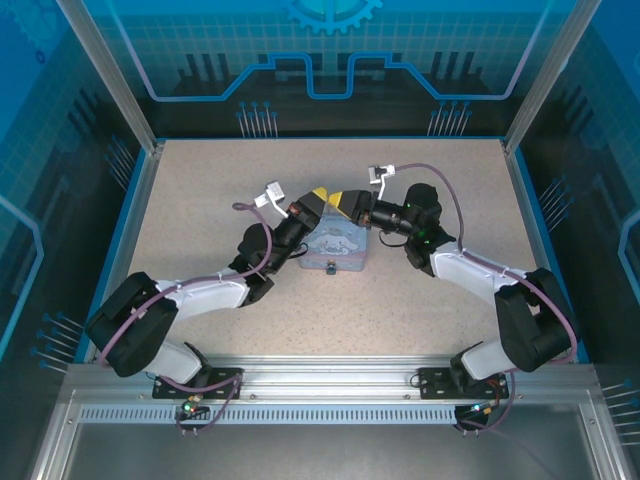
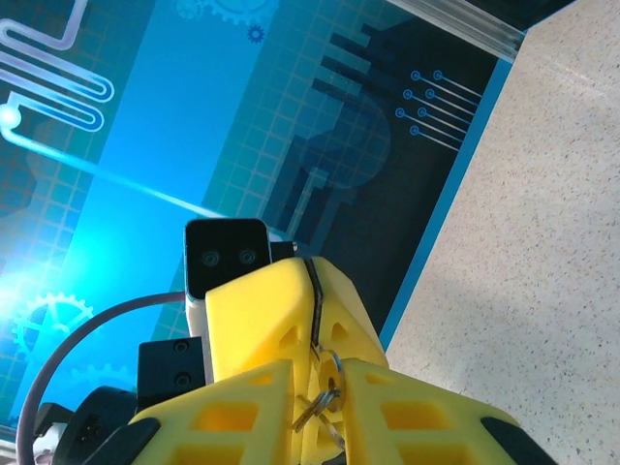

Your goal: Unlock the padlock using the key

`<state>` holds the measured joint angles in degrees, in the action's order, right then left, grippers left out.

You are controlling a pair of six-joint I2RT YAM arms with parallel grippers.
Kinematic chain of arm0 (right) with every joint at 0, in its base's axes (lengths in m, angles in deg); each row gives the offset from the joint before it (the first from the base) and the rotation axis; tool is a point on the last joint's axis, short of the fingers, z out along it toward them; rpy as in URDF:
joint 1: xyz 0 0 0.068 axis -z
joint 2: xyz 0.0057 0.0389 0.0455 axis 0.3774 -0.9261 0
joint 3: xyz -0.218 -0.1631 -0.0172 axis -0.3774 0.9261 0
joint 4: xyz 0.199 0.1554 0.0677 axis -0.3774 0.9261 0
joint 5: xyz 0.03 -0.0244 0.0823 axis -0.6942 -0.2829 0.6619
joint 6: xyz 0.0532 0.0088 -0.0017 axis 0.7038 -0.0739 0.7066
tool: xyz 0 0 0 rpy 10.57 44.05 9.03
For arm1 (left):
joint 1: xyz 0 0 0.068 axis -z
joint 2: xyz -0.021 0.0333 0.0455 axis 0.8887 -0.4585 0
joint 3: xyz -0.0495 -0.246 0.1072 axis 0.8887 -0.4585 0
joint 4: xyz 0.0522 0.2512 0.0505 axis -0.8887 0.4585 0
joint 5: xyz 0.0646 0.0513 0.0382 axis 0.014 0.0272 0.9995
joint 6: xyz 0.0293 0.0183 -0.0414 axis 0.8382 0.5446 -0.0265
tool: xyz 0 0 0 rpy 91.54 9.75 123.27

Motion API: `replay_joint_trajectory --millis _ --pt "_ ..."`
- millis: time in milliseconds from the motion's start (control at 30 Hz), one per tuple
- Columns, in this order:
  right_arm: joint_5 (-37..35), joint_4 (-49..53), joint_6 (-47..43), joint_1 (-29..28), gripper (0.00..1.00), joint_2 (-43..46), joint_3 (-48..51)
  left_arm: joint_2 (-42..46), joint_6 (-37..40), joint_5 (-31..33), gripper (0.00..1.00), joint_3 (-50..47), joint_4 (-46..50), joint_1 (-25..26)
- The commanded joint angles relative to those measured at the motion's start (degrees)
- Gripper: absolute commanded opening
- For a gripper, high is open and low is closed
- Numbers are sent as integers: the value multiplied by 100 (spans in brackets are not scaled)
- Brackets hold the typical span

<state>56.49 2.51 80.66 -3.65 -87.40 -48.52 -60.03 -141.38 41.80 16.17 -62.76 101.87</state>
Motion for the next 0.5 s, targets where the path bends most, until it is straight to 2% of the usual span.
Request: replay_joint_trajectory --millis 0,467 --pt "231 -191 -105 34 22 -34 26 -89 -82 -105 0 181 40 -22" --pt "166 -69 -107 164 20 24 83 -99 -91 -105 0 164 64 -22"
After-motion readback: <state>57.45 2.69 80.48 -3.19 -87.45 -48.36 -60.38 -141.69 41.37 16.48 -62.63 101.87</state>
